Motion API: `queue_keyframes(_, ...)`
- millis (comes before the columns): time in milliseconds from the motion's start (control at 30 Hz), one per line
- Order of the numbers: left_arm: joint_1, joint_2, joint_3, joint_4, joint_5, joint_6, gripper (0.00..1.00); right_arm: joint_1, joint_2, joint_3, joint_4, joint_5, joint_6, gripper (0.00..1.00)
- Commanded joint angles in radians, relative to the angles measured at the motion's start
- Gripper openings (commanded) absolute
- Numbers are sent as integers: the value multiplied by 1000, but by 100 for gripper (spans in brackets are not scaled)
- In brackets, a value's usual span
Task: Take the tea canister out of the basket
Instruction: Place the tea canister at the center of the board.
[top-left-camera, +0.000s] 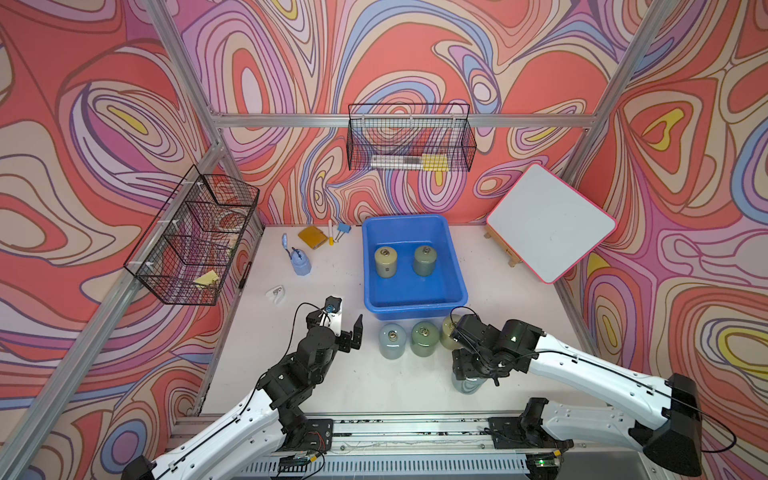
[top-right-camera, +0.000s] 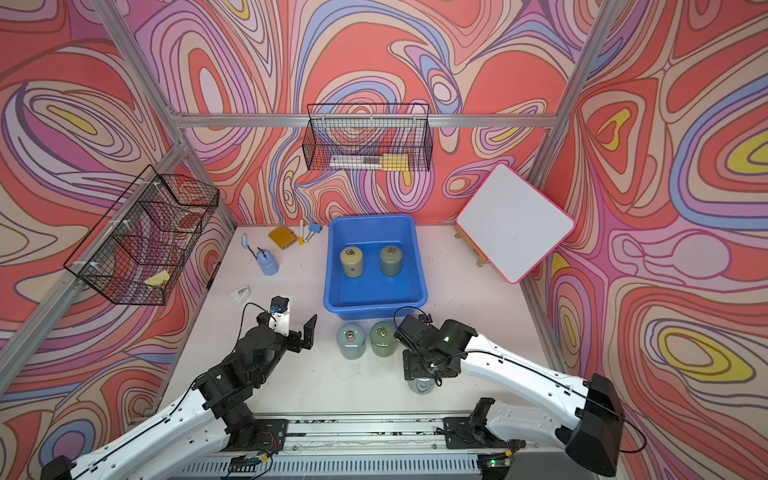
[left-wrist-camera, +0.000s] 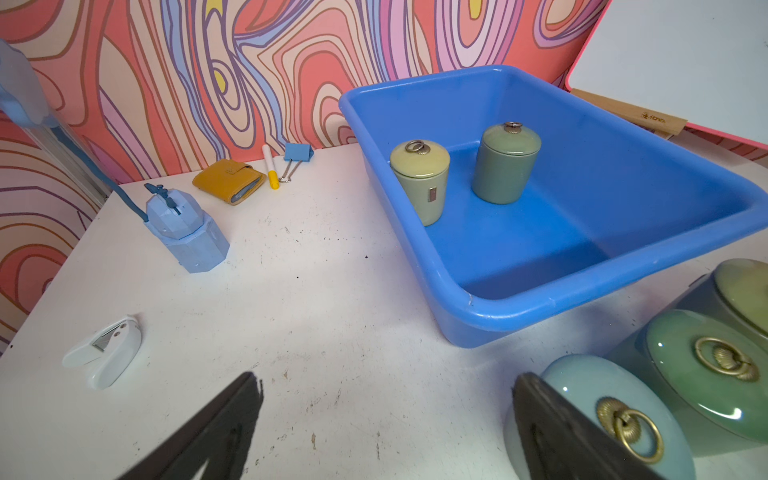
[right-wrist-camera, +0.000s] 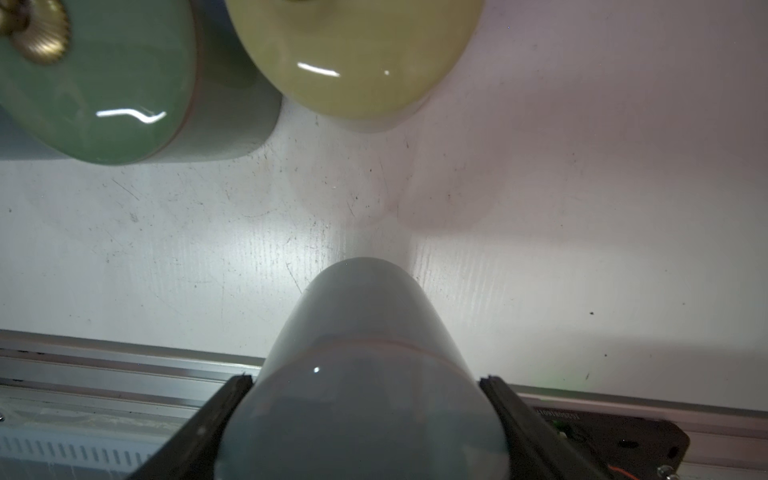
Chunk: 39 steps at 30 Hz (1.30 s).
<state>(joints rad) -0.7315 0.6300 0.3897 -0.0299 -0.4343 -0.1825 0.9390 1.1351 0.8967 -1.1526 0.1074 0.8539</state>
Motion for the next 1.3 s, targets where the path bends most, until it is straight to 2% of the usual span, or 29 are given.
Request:
queue_keyframes(0, 3, -6, -12, 21, -20, 9, 99, 19, 16, -18, 111, 26, 32, 49)
queue_keyframes(467, 2, -8, -12, 18, -23, 8, 99, 60, 102, -48, 156, 63, 60, 50)
queue_keyframes(733, 3, -11, -11, 12, -20, 8, 99, 62, 125, -69, 180, 56, 64, 57)
queue_keyframes(900, 4, -34, -16, 4, -20, 7, 99, 62, 138, -75, 189, 48, 65, 68)
queue_keyframes(1000, 4, -45, -20, 3, -19, 8, 99, 63, 148, -73, 189, 39, 56, 78)
queue_keyframes(1033, 3, -48, -18, 2, -20, 6, 99, 62, 148, -73, 189, 33, 52, 82)
queue_keyframes(1067, 3, -48, -17, -1, -22, 5, 99, 63, 145, -73, 190, 26, 48, 95)
queue_keyframes(1100, 3, -48, -17, -4, -23, 4, 99, 62, 143, -70, 184, 26, 45, 98)
queue_keyframes(1267, 3, -50, -7, -15, -19, -3, 99, 62, 113, -50, 151, 34, 40, 98)
